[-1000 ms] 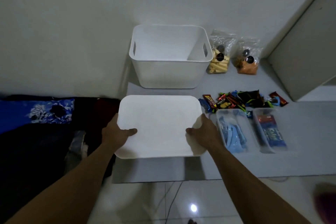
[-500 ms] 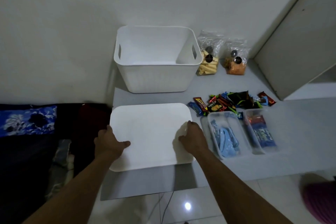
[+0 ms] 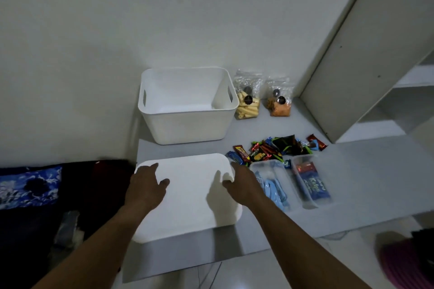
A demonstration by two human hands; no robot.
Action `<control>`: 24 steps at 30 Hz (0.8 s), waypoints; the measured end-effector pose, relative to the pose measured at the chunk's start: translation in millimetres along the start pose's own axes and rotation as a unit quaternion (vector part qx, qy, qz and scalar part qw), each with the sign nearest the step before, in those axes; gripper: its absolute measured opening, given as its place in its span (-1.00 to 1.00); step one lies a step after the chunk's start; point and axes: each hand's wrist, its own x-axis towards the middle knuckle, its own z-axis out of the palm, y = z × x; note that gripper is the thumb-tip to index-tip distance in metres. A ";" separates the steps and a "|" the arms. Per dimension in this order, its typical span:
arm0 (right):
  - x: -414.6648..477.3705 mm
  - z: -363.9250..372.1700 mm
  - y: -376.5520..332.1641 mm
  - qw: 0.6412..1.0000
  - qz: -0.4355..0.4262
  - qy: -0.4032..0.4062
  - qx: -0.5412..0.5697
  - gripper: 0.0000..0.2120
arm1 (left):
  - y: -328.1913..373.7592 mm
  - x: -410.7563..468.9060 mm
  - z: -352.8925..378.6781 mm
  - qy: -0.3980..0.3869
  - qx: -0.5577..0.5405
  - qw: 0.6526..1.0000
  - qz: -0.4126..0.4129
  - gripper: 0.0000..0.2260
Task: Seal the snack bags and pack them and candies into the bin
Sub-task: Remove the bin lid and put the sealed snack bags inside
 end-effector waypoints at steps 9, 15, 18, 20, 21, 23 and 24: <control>0.4 -123.8 -7.1 0.998 -0.004 0.061 -0.013 -0.38 | 166.3 -18.4 -44.9 -0.070 -0.033 0.977 0.200 -0.49; 33.8 -205.1 13.5 0.994 -0.009 0.109 -0.029 -0.40 | 264.8 -1.2 -33.5 -0.060 -0.034 0.960 0.270 -0.45; 66.7 -236.1 31.1 0.992 -0.017 0.120 -0.027 -0.55 | 302.9 20.2 -12.1 -0.059 -0.053 0.961 0.264 -0.44; 93.1 -254.4 43.6 0.992 -0.025 0.120 -0.013 -0.57 | 324.6 39.5 4.7 -0.056 -0.079 0.964 0.247 -0.43; 107.2 -263.6 49.8 0.992 -0.031 0.120 -0.006 -0.54 | 334.8 50.2 13.6 -0.052 -0.089 0.967 0.235 -0.43; 135.7 -280.3 62.0 0.992 -0.035 0.123 0.002 -0.50 | 352.8 74.2 30.8 -0.035 -0.103 0.973 0.204 -0.45; 151.0 -288.1 68.5 0.992 -0.035 0.123 -0.005 -0.50 | 360.7 87.1 39.5 -0.022 -0.114 0.976 0.186 -0.48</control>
